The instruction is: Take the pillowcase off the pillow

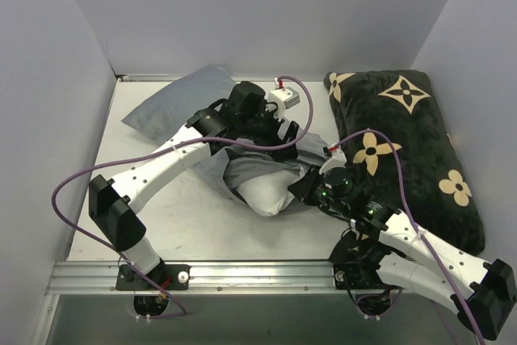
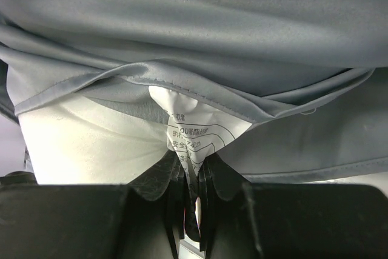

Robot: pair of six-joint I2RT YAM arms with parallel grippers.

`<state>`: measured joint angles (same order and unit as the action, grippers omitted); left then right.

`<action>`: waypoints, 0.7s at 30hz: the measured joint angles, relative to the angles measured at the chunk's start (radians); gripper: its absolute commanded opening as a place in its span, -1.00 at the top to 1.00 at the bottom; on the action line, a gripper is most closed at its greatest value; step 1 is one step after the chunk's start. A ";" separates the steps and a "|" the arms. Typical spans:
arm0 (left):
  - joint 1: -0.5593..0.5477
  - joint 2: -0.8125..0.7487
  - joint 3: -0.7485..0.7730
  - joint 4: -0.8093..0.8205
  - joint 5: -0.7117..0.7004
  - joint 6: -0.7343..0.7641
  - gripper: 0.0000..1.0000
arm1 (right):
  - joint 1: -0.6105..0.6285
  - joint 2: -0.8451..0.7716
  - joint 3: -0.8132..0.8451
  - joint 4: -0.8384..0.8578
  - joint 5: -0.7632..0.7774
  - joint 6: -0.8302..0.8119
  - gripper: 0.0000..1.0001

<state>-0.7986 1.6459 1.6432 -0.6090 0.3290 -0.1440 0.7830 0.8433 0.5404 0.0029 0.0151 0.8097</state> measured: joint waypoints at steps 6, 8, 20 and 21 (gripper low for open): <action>-0.011 0.088 0.072 -0.002 0.034 0.029 -0.95 | -0.006 -0.002 -0.006 -0.003 0.000 0.005 1.00; -0.019 0.136 0.108 -0.001 0.025 0.035 -0.86 | -0.006 -0.002 -0.006 -0.003 0.000 0.007 1.00; -0.031 0.360 0.313 -0.039 -0.072 0.036 1.00 | -0.001 -0.002 -0.007 -0.014 0.024 0.006 1.00; -0.031 0.374 0.338 -0.041 -0.091 0.024 1.00 | 0.008 -0.001 -0.006 -0.015 0.031 0.002 1.00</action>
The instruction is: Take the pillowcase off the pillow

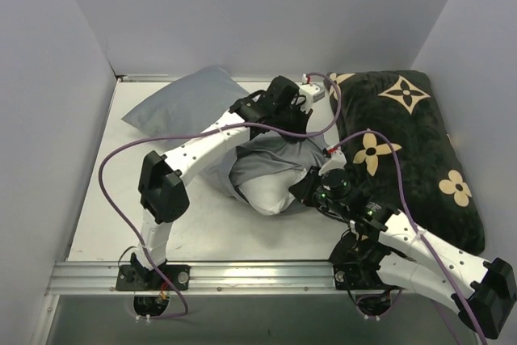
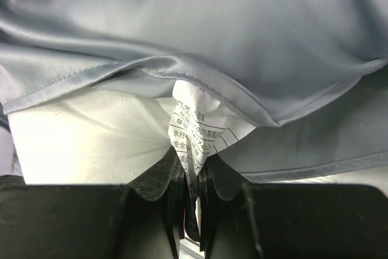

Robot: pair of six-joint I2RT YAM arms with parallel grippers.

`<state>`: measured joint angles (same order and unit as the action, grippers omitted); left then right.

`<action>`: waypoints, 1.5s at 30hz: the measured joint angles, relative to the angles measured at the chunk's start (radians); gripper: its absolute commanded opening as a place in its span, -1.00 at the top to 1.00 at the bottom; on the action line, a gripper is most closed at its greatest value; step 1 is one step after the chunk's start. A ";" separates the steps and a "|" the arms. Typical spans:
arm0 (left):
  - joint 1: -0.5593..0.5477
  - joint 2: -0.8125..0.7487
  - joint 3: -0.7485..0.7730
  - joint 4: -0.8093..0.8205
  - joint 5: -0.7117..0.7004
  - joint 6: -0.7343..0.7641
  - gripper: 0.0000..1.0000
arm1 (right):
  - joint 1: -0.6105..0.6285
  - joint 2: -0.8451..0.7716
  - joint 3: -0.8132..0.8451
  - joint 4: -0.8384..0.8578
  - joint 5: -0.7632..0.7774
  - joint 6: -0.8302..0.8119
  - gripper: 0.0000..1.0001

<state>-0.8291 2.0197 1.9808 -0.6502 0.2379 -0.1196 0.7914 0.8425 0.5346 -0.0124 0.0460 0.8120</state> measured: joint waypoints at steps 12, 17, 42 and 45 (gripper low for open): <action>0.101 0.194 0.284 -0.112 -0.281 -0.189 1.00 | 0.272 0.102 0.126 -0.030 0.218 -0.111 1.00; 0.173 0.210 0.281 -0.148 -0.367 -0.229 1.00 | 0.334 0.096 0.126 -0.030 0.297 -0.143 1.00; 0.178 -0.291 -0.189 0.143 -0.527 -0.108 -0.80 | 0.041 0.207 0.451 -0.191 -0.003 -0.129 1.00; 0.107 -0.341 -0.119 0.120 -0.560 -0.078 -0.95 | 0.033 0.238 0.455 -0.197 -0.012 -0.121 1.00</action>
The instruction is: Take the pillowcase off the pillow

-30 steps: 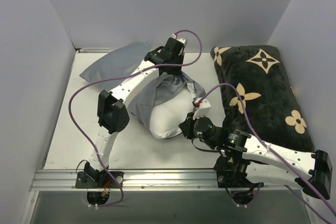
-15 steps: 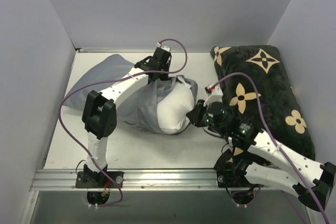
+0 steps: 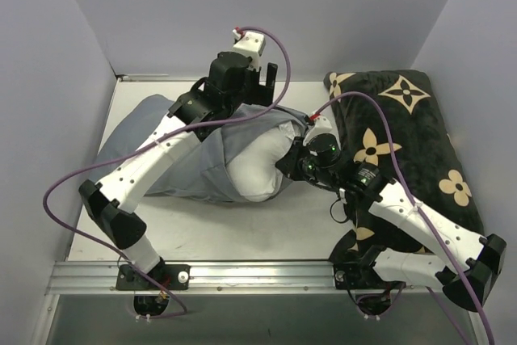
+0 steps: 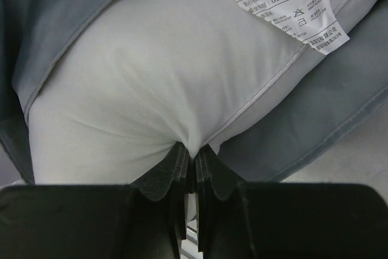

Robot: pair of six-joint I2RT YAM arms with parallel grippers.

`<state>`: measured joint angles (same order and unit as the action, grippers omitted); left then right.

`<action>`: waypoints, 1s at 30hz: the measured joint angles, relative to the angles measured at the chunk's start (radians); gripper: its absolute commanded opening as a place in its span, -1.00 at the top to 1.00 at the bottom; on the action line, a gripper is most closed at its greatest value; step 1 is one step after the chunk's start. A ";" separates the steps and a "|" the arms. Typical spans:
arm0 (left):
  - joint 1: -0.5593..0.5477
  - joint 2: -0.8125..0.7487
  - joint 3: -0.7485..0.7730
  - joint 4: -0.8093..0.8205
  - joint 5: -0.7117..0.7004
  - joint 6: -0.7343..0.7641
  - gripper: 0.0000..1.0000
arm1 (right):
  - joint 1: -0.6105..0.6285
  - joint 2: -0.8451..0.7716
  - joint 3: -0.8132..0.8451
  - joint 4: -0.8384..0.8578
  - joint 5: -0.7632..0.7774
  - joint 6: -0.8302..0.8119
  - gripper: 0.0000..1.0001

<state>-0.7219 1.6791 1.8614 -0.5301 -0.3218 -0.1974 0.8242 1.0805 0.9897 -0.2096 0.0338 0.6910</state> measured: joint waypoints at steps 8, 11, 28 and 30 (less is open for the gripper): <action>-0.323 -0.194 0.019 -0.106 -0.214 0.037 -0.95 | -0.031 0.055 0.074 -0.005 -0.051 0.026 1.00; -0.411 -0.271 -0.062 -0.143 -0.260 0.040 -0.95 | -0.054 0.063 0.095 -0.003 -0.094 0.045 1.00; -0.678 -0.334 -0.304 -0.188 -0.380 0.222 -0.95 | -0.106 0.089 0.126 -0.003 -0.246 0.131 1.00; -0.678 -0.308 -0.304 -0.193 -0.396 0.240 -0.95 | -0.110 0.089 0.127 -0.004 -0.256 0.138 1.00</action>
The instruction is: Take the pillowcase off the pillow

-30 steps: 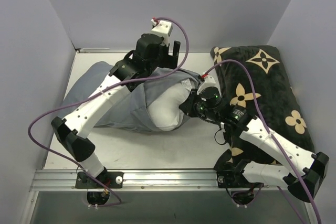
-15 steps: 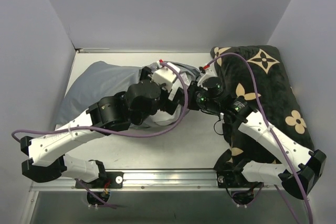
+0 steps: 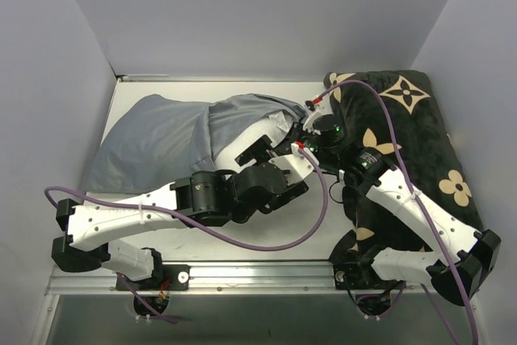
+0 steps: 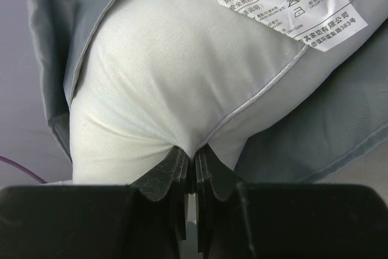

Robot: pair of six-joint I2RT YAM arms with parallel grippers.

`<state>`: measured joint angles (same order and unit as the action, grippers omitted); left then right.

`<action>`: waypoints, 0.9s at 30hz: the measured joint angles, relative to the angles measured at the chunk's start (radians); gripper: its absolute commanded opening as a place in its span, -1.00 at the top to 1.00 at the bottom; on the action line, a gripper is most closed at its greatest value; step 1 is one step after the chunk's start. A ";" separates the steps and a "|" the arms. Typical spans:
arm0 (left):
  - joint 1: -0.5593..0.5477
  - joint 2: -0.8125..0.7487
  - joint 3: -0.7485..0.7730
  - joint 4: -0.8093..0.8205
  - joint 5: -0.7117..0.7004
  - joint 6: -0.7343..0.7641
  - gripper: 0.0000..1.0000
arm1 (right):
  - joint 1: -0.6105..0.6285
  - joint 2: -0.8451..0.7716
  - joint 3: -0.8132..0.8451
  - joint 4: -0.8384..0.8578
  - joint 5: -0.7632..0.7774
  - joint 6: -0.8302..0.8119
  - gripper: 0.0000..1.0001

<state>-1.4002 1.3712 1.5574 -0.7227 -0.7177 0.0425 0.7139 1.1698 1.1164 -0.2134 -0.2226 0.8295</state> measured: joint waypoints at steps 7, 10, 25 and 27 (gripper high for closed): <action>0.000 0.051 -0.002 -0.013 -0.069 0.054 -0.95 | 0.000 0.000 0.016 0.000 -0.029 0.019 1.00; 0.000 0.069 -0.003 -0.024 -0.117 0.067 -0.95 | 0.000 -0.002 0.019 0.000 -0.037 0.025 1.00; 0.050 0.068 -0.092 0.017 -0.145 0.078 -0.89 | 0.000 -0.068 0.019 -0.007 -0.058 0.044 1.00; 0.065 0.066 -0.095 0.035 -0.142 0.072 -0.59 | 0.006 -0.068 0.019 -0.008 -0.058 0.047 1.00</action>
<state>-1.3350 1.4376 1.4620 -0.6876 -0.8597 0.1150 0.7204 1.1015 1.1355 -0.2214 -0.2802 0.8761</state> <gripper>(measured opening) 0.926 0.071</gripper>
